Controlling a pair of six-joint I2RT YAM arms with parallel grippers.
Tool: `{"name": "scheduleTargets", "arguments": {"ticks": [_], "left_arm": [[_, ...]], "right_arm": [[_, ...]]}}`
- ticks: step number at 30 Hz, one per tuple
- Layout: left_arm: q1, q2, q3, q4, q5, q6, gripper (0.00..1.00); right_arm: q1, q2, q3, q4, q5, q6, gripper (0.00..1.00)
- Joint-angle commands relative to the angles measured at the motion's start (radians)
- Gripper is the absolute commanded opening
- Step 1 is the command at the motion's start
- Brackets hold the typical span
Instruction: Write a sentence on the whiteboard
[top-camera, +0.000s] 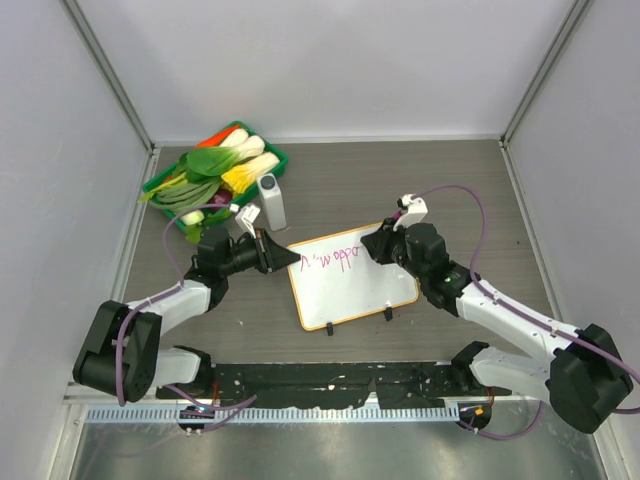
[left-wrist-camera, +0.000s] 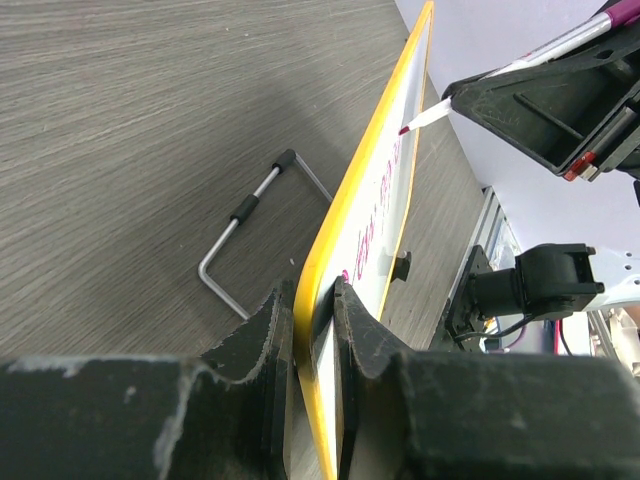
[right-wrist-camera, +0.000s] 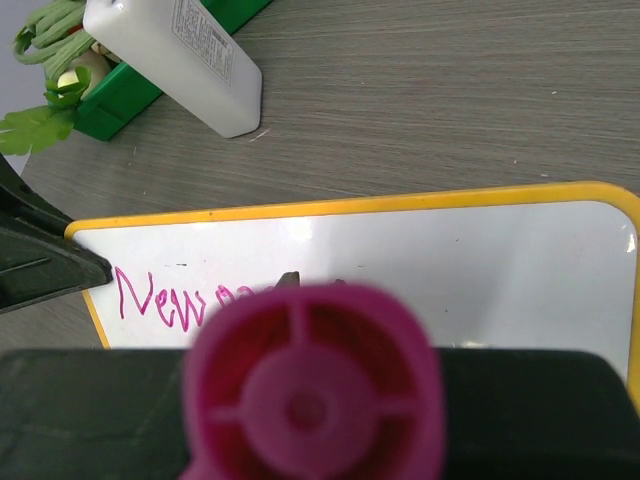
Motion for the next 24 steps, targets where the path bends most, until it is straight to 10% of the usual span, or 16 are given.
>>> {"name": "scheduleTargets", "arguments": {"ticks": [1,24], "left_arm": [[-0.012,-0.006,0.004,-0.057,-0.045,0.082,0.00],[-0.010,-0.018,-0.002,-0.055,-0.051,0.084,0.00]], "right_arm": [[-0.002,0.021,0.042,0.028,0.024,-0.015,0.01],[-0.004,-0.030,-0.018,0.074,0.037,0.002,0.01]]}}
